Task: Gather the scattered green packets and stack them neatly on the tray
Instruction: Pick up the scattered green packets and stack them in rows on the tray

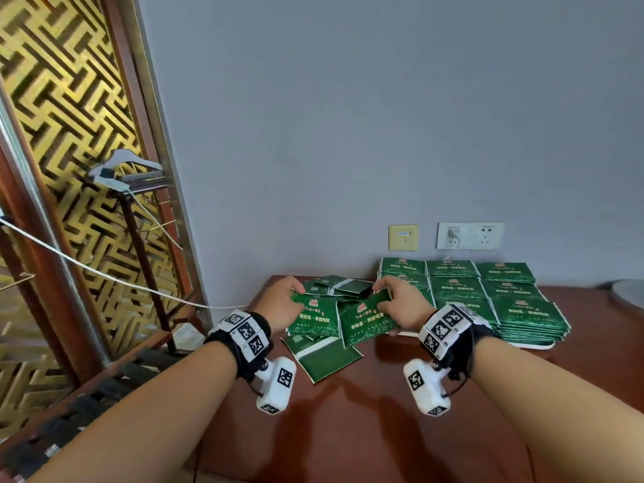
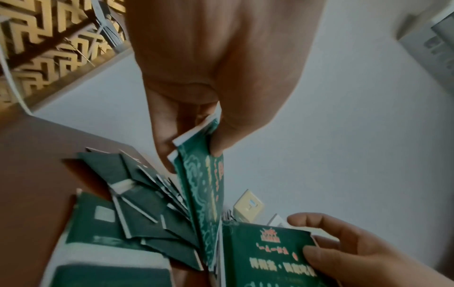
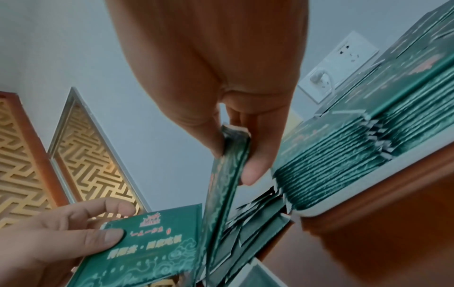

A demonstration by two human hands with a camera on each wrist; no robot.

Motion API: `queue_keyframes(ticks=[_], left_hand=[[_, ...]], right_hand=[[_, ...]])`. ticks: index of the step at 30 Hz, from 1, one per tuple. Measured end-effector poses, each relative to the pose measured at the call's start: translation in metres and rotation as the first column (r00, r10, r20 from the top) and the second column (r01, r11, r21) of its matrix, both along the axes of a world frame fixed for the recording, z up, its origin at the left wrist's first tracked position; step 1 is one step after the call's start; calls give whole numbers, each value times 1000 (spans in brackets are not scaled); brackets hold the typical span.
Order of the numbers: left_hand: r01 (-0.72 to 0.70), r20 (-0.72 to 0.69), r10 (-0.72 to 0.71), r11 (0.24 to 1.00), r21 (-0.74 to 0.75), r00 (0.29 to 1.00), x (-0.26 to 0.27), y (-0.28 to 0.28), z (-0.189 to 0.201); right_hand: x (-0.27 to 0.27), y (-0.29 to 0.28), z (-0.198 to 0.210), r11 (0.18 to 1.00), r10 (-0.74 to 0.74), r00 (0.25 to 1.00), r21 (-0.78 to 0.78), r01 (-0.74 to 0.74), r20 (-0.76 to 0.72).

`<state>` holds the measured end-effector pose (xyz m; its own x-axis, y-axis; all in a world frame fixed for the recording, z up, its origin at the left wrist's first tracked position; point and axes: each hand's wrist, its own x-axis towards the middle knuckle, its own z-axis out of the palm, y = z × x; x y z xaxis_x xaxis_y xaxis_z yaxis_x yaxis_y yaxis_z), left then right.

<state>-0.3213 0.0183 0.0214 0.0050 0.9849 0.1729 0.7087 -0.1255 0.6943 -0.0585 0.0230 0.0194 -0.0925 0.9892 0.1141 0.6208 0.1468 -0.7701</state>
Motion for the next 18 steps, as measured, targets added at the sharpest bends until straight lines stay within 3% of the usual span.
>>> queue_keyframes(ticks=[7, 11, 18], left_hand=[[103, 249, -107, 994, 28, 963, 91, 18, 32], [127, 210, -149, 985, 116, 966, 155, 40, 36], [167, 399, -143, 986, -25, 906, 258, 78, 29]], right_hand=[[90, -2, 21, 982, -143, 988, 117, 148, -56], [152, -2, 27, 952, -270, 957, 117, 282, -110], [262, 11, 22, 913, -387, 905, 65, 403, -179]])
